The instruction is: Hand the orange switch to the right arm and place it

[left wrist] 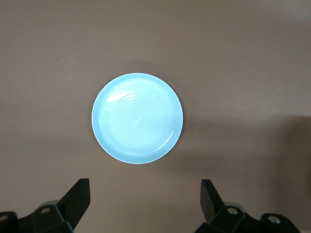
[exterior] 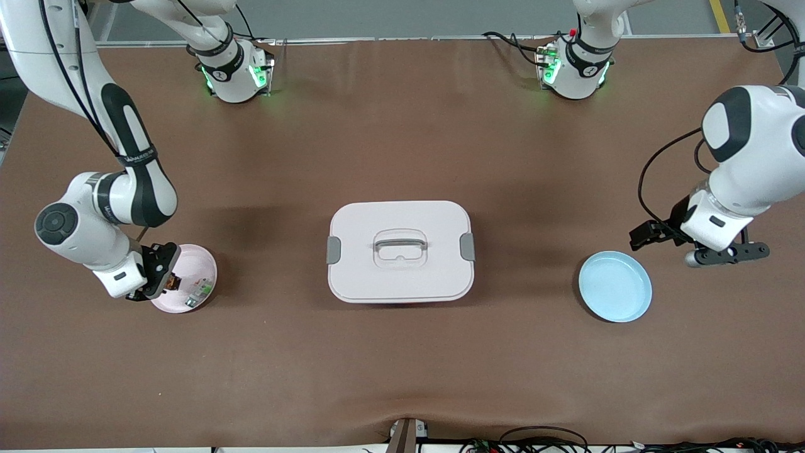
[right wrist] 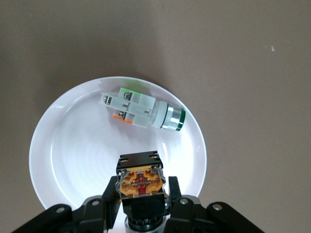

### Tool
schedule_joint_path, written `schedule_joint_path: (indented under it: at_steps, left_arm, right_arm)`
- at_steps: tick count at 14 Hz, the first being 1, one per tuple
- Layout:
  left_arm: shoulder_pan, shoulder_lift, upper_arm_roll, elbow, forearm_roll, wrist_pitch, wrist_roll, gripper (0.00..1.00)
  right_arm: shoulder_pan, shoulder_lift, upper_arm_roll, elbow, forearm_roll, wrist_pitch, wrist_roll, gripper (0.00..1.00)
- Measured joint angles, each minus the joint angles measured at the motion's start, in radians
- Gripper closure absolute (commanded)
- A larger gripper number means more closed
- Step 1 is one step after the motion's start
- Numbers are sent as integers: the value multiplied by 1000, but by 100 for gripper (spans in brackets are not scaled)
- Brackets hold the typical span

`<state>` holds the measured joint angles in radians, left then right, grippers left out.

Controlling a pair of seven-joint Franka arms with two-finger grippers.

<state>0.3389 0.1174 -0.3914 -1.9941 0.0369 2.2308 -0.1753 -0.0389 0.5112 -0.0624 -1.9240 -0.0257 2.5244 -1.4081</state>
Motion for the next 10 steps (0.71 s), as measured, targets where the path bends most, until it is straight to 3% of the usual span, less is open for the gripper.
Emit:
schedule_joint_path:
  at_steps: [3,5,8,10]
  left_arm:
    - [3,-83,0,-188,0,137,0,0]
    - [7,-113,0,-258,0,160,0,0]
    - [12,-125,0,-290,0,147,0,0]
    - [12,-127,-1,-277,-5,48,0,0]
  right_arm:
    - [-11,24,0,-16,0,29,0,100]
    - [-12,41,0,-18,0,50,0,100]
    - [-14,69,0,-20,0,68,0,100]
    - [-14,70,0,-20,0,72,-1,100]
